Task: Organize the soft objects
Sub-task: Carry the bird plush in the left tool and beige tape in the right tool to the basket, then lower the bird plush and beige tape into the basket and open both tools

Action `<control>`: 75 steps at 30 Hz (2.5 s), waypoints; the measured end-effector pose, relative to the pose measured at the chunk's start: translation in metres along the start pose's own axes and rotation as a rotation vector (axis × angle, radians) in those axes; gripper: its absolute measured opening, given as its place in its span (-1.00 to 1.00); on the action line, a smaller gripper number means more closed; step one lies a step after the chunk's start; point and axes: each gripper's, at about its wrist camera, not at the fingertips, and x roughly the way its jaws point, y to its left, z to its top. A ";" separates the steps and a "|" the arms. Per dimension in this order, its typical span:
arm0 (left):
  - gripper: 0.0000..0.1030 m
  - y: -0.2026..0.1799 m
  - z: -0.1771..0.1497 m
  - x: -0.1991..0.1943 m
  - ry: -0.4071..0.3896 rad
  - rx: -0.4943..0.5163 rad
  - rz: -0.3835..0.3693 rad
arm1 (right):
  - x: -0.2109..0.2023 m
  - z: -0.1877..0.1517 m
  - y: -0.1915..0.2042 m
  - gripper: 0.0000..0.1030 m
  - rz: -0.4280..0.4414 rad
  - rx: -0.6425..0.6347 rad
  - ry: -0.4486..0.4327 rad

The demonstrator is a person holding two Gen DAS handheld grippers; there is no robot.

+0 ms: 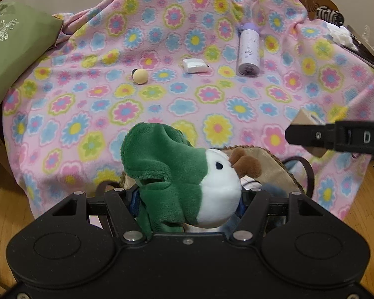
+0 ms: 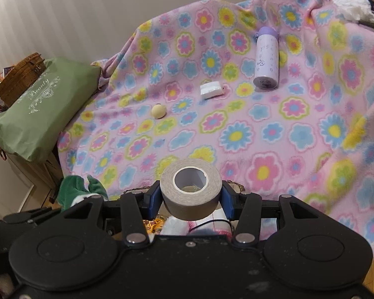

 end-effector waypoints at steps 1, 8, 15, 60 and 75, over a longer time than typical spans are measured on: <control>0.19 -0.001 -0.003 -0.002 -0.001 -0.002 -0.002 | -0.005 -0.001 0.001 -0.07 -0.003 -0.005 -0.006; 0.20 0.001 -0.010 0.000 0.030 -0.030 -0.018 | -0.012 -0.010 0.011 -0.07 -0.020 -0.044 0.004; 0.20 0.000 -0.018 0.004 0.055 -0.029 0.003 | 0.002 -0.021 0.014 -0.07 -0.021 -0.050 0.061; 0.44 0.005 -0.015 -0.005 0.008 -0.060 -0.004 | 0.007 -0.016 0.010 0.12 -0.061 -0.035 0.074; 0.44 0.003 -0.016 -0.004 0.004 -0.050 0.013 | 0.008 -0.017 0.010 0.13 -0.063 -0.032 0.080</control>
